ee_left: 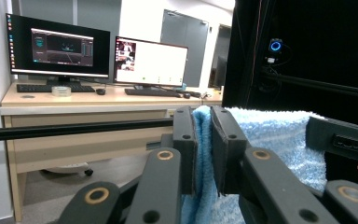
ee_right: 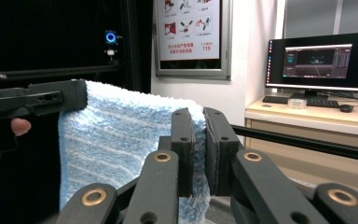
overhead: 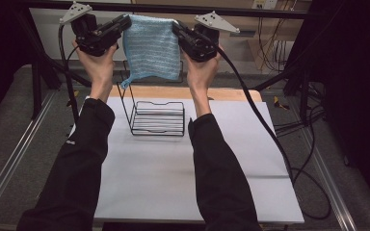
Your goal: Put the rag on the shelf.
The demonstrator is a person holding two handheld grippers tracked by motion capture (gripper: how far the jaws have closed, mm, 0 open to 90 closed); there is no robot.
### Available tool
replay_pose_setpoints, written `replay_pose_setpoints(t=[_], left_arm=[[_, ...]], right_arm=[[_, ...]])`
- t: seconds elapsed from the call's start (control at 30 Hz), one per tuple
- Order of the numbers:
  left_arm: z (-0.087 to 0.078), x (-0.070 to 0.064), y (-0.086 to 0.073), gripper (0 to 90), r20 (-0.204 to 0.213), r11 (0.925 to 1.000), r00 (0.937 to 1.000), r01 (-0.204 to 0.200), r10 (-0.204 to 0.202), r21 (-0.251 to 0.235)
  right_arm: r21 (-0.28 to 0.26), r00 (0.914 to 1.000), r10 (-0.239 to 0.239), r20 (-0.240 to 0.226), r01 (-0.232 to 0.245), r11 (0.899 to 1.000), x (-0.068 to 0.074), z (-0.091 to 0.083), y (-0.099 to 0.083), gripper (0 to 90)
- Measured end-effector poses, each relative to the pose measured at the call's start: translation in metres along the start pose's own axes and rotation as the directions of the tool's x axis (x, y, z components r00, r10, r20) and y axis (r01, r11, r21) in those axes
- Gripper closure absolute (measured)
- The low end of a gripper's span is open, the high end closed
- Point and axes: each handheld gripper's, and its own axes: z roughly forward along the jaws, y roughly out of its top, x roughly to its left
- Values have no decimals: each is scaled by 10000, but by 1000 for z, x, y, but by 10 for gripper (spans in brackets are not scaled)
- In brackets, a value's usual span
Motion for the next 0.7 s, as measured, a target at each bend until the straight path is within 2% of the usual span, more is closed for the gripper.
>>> replay_pose_setpoints(t=[0.2, 0.43, 0.53, 0.63, 0.7], left_arm=[[2, 4, -3, 809, -61, 10000, 10000, 23, -23, -22], [-1, 8, -22, 809, -20, 9998, 10000, 12, -11, 177], [-1, 10, -28, 809, -81, 9995, 10000, -51, 53, 327], [-6, 11, -33, 809, -6, 9996, 10000, -40, 40, 289], [-8, 13, -36, 809, 33, 9992, 10000, -92, 90, 388]], right_arm=[[52, 9999, -101, -23, 101, 9999, 0, 4, -4, 836], [296, 9996, -283, -67, 285, 9992, 0, 5, -13, 836], [541, 9979, -638, -72, 641, 9965, 1, 6, -18, 836], [637, 9972, -732, -124, 738, 9952, 2, 8, -20, 836], [685, 9978, -620, -237, 634, 9956, 2, 8, -23, 835]])
